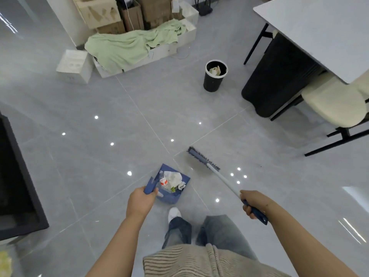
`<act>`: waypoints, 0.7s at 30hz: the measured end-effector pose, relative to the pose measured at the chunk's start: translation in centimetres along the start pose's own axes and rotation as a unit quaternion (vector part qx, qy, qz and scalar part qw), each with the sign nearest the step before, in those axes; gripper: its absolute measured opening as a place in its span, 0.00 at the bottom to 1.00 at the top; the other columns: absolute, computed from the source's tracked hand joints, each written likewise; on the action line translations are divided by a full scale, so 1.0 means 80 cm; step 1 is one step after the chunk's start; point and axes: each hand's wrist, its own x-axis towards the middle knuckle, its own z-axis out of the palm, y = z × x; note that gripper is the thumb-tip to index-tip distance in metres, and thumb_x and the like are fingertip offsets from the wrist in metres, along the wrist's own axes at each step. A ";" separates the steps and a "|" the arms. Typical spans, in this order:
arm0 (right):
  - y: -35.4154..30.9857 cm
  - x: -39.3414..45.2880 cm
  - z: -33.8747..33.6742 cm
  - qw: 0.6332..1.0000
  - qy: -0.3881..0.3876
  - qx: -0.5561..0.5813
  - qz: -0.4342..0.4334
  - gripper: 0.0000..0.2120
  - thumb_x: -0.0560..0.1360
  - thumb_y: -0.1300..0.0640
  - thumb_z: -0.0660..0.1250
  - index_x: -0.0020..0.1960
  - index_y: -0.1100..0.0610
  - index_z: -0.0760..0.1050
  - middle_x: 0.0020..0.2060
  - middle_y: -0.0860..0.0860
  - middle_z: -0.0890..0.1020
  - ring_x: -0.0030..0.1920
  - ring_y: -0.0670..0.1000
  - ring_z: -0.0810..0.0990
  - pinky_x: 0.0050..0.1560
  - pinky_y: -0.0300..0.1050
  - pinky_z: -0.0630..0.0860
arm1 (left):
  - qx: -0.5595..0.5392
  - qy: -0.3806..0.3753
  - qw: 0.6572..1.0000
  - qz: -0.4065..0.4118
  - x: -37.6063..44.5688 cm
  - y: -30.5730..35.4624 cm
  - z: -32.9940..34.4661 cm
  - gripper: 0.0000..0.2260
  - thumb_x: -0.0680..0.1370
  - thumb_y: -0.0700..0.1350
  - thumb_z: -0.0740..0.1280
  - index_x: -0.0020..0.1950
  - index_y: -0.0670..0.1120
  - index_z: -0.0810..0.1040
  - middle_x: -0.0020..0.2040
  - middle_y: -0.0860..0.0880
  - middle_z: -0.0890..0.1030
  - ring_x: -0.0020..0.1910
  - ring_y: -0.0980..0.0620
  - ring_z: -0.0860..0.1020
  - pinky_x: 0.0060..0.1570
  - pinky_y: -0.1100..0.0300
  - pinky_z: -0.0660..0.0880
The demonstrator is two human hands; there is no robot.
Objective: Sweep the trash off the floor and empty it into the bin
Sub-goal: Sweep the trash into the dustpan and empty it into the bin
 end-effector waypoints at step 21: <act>0.174 0.049 0.043 0.979 0.045 0.186 0.076 0.08 0.81 0.61 0.58 0.56 0.65 0.64 0.33 0.56 0.70 0.24 0.50 0.71 0.17 0.34 0.70 | 0.028 -0.013 0.999 0.013 -0.010 -0.054 -0.115 0.08 0.75 0.42 0.71 0.37 0.42 0.78 0.25 0.48 0.70 0.27 0.50 0.66 0.30 0.58 0.62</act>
